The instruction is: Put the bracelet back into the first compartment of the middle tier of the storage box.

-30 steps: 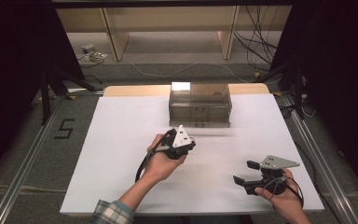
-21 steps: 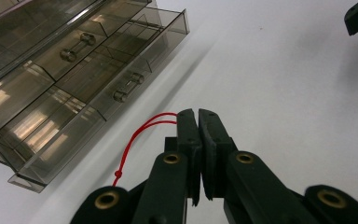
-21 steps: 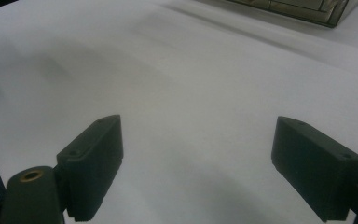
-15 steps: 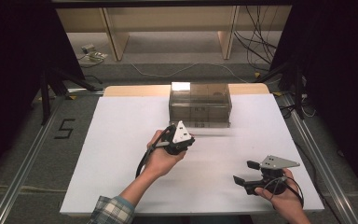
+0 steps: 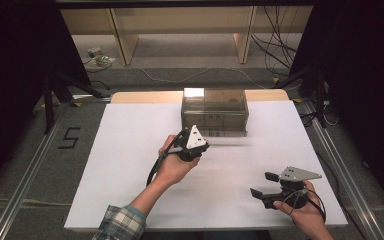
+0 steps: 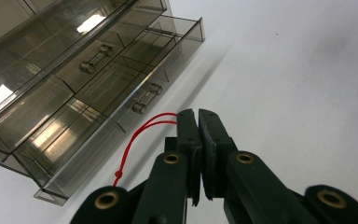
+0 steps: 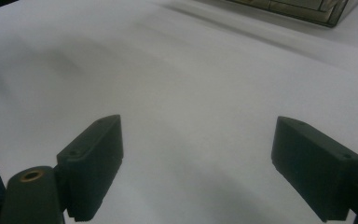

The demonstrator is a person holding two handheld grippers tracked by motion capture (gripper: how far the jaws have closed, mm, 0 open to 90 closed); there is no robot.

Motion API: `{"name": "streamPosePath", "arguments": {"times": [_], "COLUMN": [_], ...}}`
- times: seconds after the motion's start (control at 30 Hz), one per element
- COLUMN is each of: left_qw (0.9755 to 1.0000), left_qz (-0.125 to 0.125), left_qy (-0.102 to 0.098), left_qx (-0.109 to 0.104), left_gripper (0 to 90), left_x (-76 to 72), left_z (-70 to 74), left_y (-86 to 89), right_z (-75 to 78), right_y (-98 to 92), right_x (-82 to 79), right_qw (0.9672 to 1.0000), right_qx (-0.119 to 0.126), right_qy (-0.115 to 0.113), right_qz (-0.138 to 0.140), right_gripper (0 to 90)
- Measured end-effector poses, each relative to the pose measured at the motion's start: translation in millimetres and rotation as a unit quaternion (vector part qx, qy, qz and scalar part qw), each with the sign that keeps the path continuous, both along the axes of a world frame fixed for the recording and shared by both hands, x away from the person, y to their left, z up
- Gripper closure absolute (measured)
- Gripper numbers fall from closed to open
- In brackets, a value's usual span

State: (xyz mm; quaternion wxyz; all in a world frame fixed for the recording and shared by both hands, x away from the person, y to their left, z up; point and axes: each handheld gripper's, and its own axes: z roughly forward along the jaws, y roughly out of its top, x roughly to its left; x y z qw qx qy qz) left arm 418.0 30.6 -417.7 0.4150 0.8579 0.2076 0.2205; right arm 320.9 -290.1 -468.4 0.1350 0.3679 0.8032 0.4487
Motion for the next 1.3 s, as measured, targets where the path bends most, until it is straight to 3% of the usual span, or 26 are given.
{"name": "streamPosePath", "arguments": {"times": [1.3], "left_qw": [0.9997], "left_qz": [0.014], "left_qy": [-0.014], "left_qx": [0.012], "left_gripper": [87.8], "left_x": [24.5], "left_z": [0.3], "left_y": [6.5], "right_z": [-0.3], "right_y": [-0.4], "right_x": [0.3], "right_qw": [1.0000], "right_qx": [-0.002], "right_qy": [0.003], "right_qz": [-0.001], "right_gripper": [17.9]}}
